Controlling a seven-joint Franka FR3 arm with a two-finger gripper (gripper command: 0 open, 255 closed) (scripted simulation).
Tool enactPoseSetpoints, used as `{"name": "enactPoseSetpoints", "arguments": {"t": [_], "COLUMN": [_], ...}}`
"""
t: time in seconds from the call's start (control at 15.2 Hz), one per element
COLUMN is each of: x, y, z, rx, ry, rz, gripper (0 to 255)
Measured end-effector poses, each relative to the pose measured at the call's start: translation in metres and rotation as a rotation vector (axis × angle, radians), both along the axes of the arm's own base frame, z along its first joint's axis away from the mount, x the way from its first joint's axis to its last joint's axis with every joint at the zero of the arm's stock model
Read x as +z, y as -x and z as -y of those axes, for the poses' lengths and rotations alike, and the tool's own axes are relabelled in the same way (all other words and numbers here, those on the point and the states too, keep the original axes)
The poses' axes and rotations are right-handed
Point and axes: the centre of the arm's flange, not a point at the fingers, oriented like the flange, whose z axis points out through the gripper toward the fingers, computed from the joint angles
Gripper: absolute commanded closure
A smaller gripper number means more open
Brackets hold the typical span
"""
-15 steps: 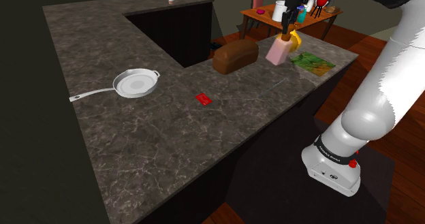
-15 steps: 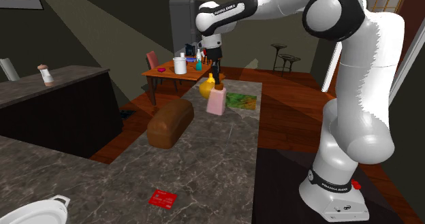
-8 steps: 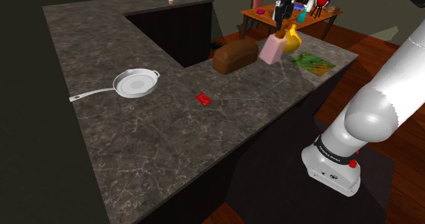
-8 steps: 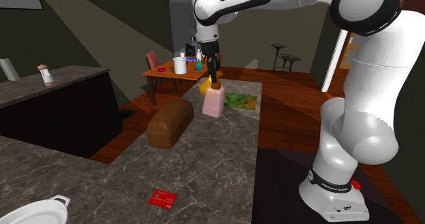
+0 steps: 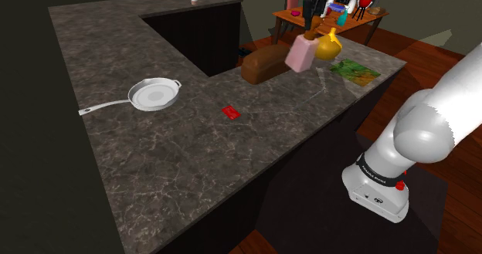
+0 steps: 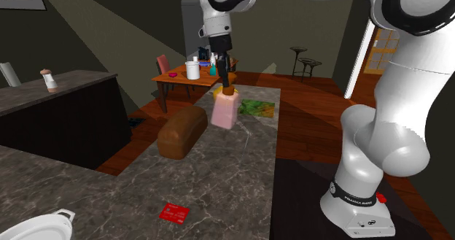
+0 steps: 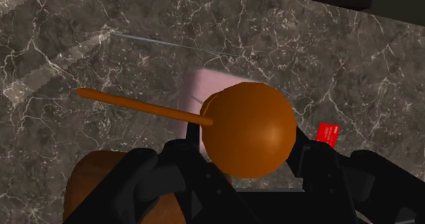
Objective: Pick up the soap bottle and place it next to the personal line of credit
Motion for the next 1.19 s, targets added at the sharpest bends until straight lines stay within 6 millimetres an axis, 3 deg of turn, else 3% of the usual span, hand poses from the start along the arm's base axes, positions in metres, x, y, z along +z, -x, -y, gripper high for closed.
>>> {"name": "enactPoseSetpoints", "arguments": {"t": [0.2, 1.19], "x": [0.016, 0.093], "y": [-0.002, -0.004], "z": [-0.044, -0.226], "rx": [0.0, 0.0], "ry": [0.001, 0.001], "rz": [0.0, 0.0], "gripper": [255, 255]}}
